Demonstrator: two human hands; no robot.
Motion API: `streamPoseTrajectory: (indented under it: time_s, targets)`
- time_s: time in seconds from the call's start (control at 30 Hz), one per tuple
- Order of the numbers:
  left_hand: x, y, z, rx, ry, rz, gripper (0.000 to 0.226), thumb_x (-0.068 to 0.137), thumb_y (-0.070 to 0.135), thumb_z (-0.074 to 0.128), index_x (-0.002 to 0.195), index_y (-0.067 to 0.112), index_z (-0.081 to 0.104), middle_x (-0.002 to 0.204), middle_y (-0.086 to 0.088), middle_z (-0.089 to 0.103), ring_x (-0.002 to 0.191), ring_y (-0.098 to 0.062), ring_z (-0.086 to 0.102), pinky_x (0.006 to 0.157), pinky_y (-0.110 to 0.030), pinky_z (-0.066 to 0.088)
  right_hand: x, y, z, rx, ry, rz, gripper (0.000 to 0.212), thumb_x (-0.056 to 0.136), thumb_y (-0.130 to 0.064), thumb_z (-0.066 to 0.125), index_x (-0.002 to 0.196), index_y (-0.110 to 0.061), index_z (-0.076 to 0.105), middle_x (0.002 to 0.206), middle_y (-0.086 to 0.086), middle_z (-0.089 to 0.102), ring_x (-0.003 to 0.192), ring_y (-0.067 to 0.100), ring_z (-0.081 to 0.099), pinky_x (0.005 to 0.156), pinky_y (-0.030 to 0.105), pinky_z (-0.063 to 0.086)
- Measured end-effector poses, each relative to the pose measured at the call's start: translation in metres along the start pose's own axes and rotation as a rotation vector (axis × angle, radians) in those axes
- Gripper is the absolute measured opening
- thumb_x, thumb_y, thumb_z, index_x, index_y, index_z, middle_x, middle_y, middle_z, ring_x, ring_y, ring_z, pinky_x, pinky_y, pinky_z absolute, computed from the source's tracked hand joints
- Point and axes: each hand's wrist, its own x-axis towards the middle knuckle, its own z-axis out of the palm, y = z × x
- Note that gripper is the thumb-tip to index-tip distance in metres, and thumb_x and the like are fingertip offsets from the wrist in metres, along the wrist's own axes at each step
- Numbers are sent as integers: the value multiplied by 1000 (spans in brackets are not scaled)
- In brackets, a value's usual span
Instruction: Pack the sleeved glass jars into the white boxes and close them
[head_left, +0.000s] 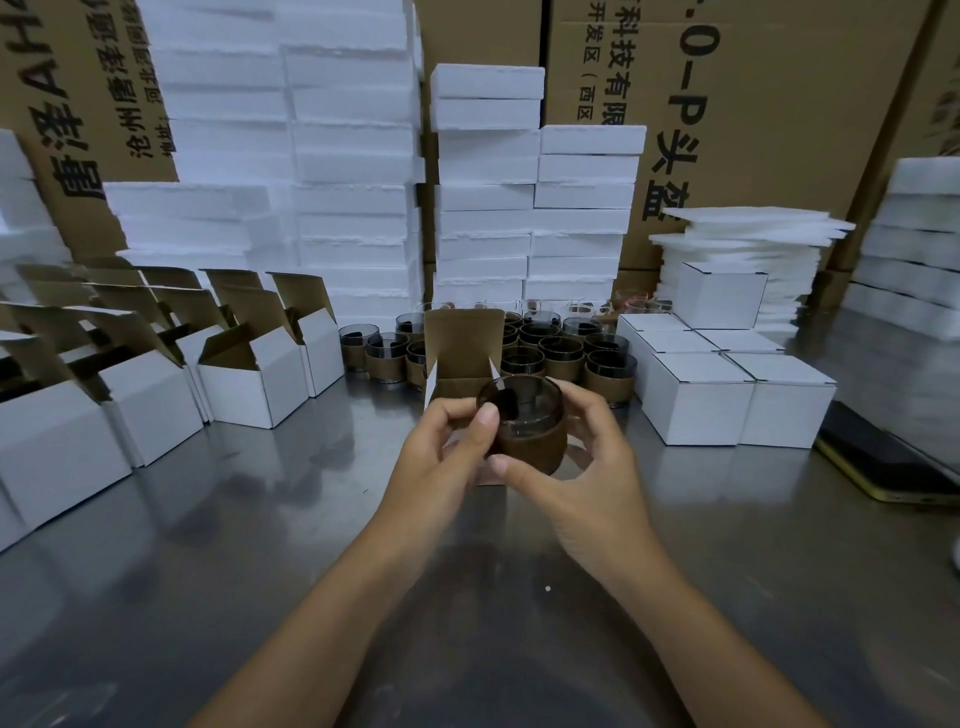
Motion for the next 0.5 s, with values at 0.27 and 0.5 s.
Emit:
streamPoseTrajectory:
  time_s: [0.27, 0.5]
  targets:
    - [-2, -3, -2, 133, -40, 116, 37, 79, 18, 69, 112, 21, 54, 108, 17, 66, 112, -8, 58, 81, -26, 55, 0, -1, -5, -105, -3, -109, 63, 67, -16, 83, 119, -31, 51, 110, -26, 60, 107, -9, 53, 83, 3, 36]
    - [-1, -5, -2, 168, -48, 132, 40, 81, 5, 68, 114, 23, 53, 109, 21, 63, 115, -7, 57, 85, -33, 56, -1, 0, -6, -144, -18, -120, 64, 69, -16, 81, 123, -29, 49, 113, -31, 55, 108, -10, 52, 84, 3, 38]
